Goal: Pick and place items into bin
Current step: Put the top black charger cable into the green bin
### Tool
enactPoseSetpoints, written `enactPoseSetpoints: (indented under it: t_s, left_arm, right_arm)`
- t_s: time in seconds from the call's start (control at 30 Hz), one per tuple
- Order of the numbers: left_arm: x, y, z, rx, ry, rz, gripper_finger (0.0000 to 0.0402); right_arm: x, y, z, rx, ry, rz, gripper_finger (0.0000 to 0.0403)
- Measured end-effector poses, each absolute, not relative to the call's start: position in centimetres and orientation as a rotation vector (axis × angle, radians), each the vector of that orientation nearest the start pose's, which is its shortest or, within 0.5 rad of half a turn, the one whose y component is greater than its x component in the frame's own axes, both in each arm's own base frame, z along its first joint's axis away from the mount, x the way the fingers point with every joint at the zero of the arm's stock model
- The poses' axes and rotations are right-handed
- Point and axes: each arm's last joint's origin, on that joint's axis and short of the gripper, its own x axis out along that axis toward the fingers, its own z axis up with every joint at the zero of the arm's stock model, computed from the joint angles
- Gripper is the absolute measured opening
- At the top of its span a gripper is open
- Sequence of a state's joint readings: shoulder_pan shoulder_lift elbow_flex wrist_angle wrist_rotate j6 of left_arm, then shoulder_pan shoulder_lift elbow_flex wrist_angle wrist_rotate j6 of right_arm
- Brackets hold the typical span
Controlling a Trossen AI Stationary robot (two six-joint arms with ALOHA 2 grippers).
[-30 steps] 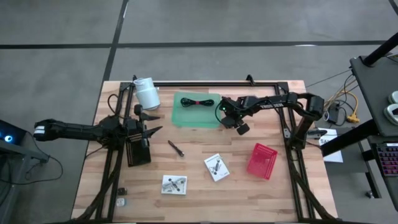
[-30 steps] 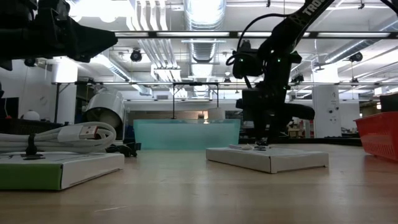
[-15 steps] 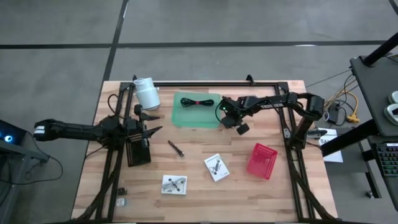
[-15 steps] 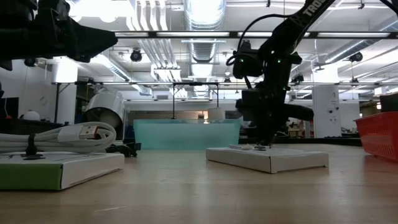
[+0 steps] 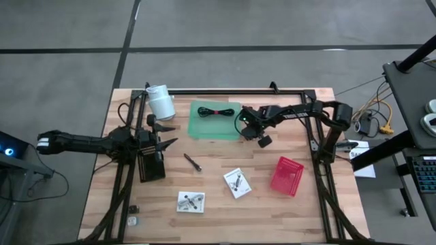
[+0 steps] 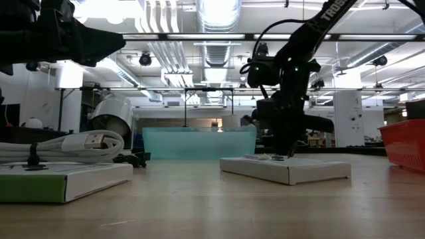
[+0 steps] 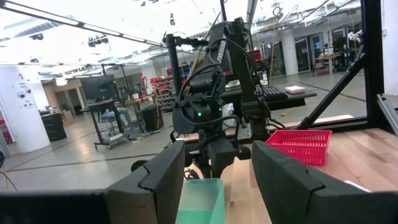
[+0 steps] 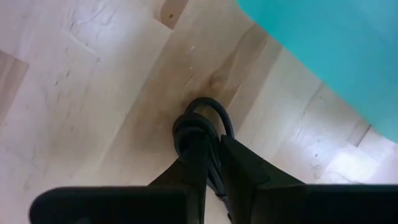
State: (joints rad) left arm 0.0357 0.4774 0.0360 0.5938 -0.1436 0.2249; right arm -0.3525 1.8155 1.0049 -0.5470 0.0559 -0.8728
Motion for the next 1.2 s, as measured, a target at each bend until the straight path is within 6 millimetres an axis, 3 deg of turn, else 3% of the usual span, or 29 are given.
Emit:
enactPoseSetpoints:
  t_s: [0.83, 1.2]
  left_arm:
    - [12.8, 0.9, 18.9, 0.216, -0.131, 0.195, 0.0171]
    - [12.8, 0.9, 18.9, 0.216, -0.131, 0.195, 0.0171]
  right_arm:
    - [30.9, -11.5, 17.0, -0.371, 1.446, 0.184, 0.0008]
    - [31.5, -11.7, 20.0, -0.331, 1.395, 0.107, 0.0008]
